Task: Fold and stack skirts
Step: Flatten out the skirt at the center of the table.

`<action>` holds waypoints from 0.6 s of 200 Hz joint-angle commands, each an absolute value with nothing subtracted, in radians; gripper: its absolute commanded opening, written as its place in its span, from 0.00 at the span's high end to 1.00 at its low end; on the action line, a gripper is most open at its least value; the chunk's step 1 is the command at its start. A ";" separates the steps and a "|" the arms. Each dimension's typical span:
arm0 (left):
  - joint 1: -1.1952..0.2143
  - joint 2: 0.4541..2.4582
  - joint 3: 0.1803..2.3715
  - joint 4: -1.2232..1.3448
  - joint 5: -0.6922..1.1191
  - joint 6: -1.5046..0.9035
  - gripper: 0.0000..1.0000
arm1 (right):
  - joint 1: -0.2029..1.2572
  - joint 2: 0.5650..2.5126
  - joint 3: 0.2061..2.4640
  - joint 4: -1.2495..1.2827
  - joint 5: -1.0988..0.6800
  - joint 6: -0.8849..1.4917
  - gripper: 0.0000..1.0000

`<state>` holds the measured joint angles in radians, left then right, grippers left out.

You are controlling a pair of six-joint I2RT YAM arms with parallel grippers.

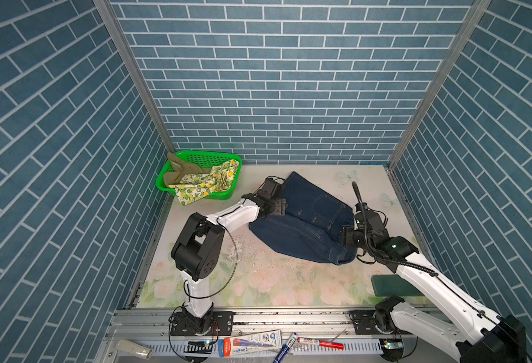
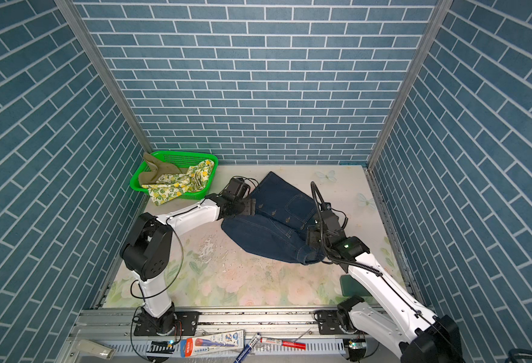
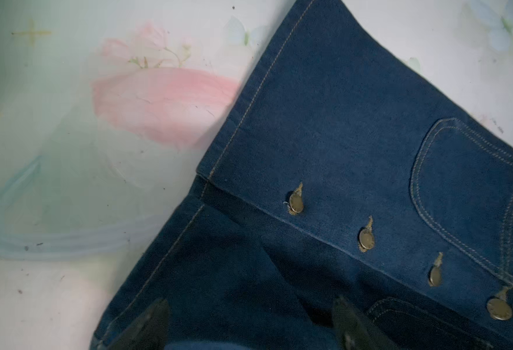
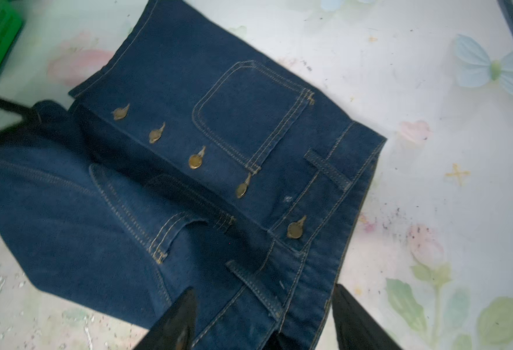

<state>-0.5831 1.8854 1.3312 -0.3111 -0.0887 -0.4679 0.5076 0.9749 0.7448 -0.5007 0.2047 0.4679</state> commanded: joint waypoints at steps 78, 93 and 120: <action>-0.606 1.660 1.130 -0.163 -0.010 -0.485 1.00 | 0.376 1.351 0.966 -0.347 0.069 0.420 0.28; -0.608 1.550 0.994 -0.090 0.008 -0.515 1.00 | 0.360 1.373 0.956 -0.324 0.065 0.422 0.28; -0.611 1.419 0.717 0.089 0.021 -0.603 1.00 | 0.332 1.428 0.952 -0.289 0.041 0.426 0.29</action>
<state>-0.6056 1.4788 0.9165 -0.0654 -0.0025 -0.5274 0.3553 1.3880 0.9306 -0.3378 0.0658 0.4393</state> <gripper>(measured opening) 0.053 0.716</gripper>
